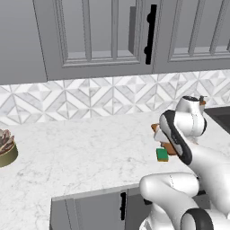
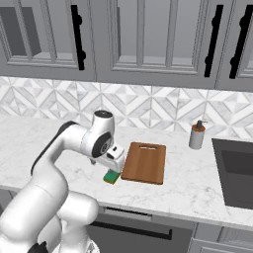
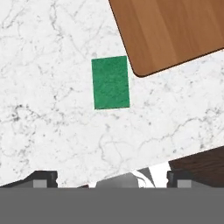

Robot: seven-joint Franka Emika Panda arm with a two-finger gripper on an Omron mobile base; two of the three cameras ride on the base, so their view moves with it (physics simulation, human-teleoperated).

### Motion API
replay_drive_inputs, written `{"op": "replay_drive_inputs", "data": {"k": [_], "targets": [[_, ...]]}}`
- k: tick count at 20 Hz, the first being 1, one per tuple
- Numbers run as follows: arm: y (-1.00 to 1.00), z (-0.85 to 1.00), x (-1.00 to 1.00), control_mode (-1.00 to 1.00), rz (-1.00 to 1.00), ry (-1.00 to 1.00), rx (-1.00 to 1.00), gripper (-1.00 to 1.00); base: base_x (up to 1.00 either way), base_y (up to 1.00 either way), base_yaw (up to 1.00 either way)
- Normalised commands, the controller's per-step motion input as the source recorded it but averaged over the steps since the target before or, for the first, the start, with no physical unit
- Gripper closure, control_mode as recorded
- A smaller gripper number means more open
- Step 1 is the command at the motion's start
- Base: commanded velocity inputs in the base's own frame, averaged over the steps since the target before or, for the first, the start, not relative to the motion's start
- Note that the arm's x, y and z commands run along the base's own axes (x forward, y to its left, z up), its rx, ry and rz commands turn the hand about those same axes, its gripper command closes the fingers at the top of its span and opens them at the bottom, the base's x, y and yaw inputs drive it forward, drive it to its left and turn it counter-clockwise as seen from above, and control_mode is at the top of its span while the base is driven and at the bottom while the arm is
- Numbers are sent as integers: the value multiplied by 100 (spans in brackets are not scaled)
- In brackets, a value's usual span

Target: Pick up the sponge from the counter and clean the cutting board by briefly scrubbing or pressing down on the cutting board. Once finished, release the sponge.

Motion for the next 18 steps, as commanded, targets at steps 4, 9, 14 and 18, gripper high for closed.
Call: {"op": "replay_drive_inputs", "data": {"k": [4, 9, 14, 18], "targets": [[-14, -46, 47, -100, -3, 9, 0, -100, 0, 0, 0], [-2, -42, 45, -100, 0, 0, 0, -100, 0, 0, 0], [0, -40, 41, -100, 0, 0, 1, -100, 0, 0, 0], [-3, -28, 25, -100, 0, 0, 1, -100, 0, 0, 0]]}}
